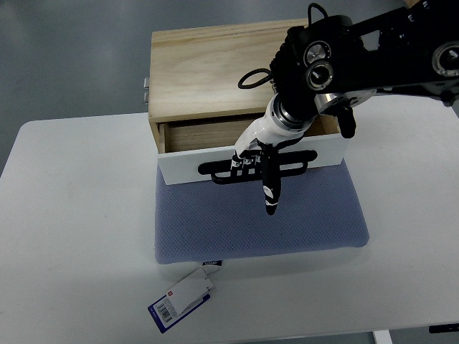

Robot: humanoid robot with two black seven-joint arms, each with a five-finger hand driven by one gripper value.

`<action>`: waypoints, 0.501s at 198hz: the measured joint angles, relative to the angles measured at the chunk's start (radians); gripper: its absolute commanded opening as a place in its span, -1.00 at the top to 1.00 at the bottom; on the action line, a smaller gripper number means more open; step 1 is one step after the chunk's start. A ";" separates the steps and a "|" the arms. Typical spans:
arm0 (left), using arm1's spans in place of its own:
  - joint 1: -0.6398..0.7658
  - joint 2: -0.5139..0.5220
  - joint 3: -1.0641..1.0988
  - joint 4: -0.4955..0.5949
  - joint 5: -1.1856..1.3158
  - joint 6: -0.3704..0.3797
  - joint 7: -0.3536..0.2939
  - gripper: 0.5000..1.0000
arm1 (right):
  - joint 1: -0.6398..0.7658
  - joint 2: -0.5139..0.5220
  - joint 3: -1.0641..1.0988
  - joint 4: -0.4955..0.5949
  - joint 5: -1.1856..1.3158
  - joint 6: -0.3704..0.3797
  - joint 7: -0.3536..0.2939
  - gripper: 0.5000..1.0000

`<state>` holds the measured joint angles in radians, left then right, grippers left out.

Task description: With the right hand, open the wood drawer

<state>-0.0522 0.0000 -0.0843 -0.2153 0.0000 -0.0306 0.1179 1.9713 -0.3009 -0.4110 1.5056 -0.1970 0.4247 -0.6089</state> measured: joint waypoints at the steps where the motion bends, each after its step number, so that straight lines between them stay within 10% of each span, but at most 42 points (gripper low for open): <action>1: 0.000 0.000 0.000 0.000 0.000 0.000 0.000 -1.00 | 0.001 0.000 0.000 0.001 0.000 0.000 0.000 -0.78; 99: 0.000 0.000 0.001 0.000 0.000 0.000 0.000 -1.00 | 0.044 -0.027 0.020 0.063 0.034 0.021 -0.002 -0.78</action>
<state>-0.0521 0.0000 -0.0837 -0.2152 0.0000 -0.0303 0.1180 2.0154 -0.3281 -0.3910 1.5684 -0.1634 0.4461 -0.6105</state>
